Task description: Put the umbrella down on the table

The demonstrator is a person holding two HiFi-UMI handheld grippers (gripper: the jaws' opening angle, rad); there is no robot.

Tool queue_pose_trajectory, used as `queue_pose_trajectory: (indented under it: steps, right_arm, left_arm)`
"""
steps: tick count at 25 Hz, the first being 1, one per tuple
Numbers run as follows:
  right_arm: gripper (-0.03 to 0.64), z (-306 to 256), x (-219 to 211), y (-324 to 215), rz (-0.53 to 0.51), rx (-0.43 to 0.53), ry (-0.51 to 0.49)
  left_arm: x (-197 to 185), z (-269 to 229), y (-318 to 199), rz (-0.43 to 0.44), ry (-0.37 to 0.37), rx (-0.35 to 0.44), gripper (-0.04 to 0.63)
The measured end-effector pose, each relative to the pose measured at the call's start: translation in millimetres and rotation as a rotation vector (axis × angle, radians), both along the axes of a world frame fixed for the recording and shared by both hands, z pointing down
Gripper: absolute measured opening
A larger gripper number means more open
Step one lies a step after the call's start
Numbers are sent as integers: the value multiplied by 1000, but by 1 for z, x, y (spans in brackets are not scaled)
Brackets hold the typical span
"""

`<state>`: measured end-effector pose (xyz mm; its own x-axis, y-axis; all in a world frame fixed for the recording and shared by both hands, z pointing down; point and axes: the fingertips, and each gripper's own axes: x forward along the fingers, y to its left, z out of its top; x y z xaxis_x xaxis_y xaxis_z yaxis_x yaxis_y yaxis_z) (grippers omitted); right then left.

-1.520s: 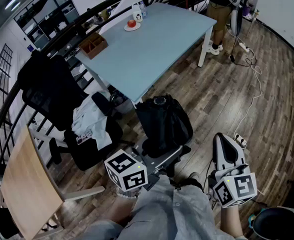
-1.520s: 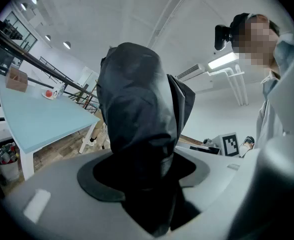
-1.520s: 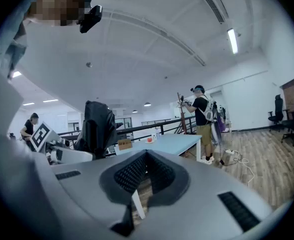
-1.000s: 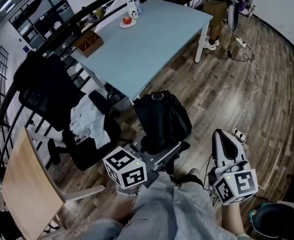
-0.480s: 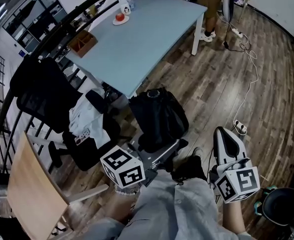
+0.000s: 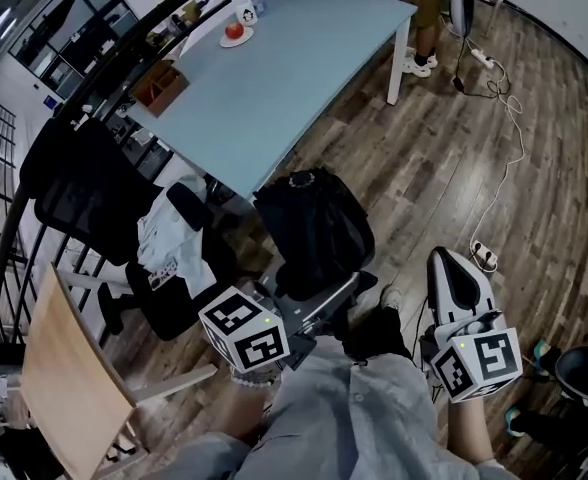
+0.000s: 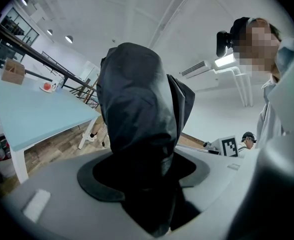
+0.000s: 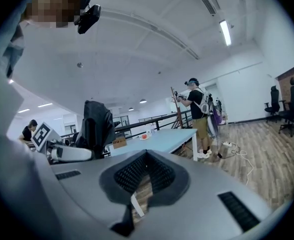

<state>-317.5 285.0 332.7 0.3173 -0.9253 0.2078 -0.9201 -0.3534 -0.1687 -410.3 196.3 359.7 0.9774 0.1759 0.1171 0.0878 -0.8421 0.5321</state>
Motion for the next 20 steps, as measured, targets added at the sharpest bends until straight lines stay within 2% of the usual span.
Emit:
queue_pose_trajectory:
  steps: [7, 15, 20]
  right_arm:
    - [-2, -7, 71, -4, -20, 22, -9]
    - [-2, -11, 142, -9, -58, 35, -14]
    - [-2, -13, 179, -10, -75, 44, -13]
  left_arm:
    - [63, -11, -12, -42, -5, 13, 273]
    - [128, -21, -17, -88, 8, -21, 273]
    - [165, -25, -15, -104, 13, -2, 273]
